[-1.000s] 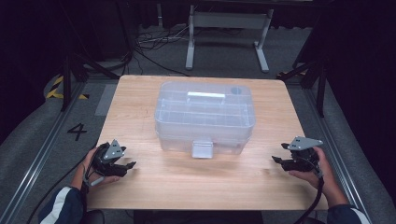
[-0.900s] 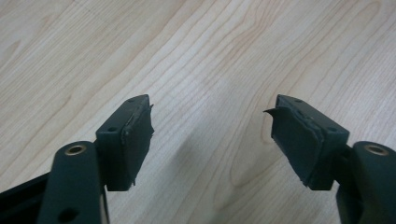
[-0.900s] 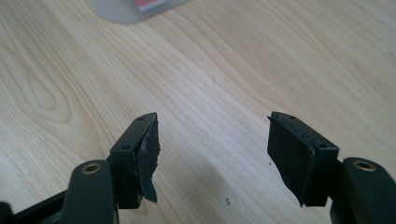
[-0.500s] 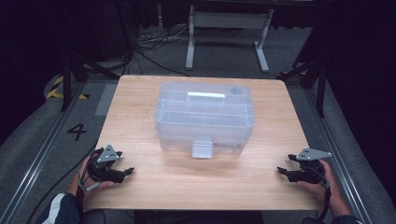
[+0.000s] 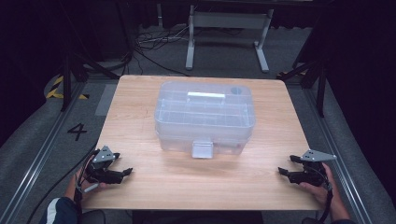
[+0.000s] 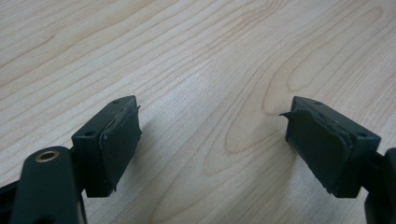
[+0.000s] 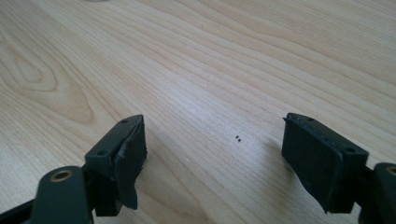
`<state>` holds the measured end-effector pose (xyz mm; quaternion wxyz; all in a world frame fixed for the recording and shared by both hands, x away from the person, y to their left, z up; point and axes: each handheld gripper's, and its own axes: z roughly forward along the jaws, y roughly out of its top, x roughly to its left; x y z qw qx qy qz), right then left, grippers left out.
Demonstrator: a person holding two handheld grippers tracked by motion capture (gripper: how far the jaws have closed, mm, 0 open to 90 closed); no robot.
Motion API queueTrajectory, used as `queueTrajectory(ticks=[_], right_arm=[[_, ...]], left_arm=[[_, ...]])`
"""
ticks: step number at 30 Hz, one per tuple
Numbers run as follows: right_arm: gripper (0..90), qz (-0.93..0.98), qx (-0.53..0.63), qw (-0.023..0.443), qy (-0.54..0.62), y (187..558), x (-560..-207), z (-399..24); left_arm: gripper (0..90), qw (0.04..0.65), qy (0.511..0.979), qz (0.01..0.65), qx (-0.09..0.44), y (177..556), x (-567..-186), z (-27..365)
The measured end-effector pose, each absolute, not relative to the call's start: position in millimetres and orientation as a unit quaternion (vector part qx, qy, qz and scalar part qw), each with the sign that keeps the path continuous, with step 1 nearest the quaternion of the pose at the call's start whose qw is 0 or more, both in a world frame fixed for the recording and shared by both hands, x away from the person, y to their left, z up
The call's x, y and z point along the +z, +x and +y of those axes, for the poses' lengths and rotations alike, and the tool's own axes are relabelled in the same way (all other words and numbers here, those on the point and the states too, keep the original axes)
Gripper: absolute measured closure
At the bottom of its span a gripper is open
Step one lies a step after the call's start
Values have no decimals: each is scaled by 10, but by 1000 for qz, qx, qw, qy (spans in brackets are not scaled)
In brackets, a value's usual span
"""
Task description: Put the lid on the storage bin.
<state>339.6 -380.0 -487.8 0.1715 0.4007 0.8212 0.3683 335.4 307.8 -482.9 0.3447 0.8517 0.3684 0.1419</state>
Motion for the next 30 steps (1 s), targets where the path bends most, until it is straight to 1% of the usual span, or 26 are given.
queueTrajectory(ticks=[30], right_arm=[[193,821,364,175,404,3403,-4880,-3798]], left_arm=[[156,343,854,365,140,3364,-4833,3064]])
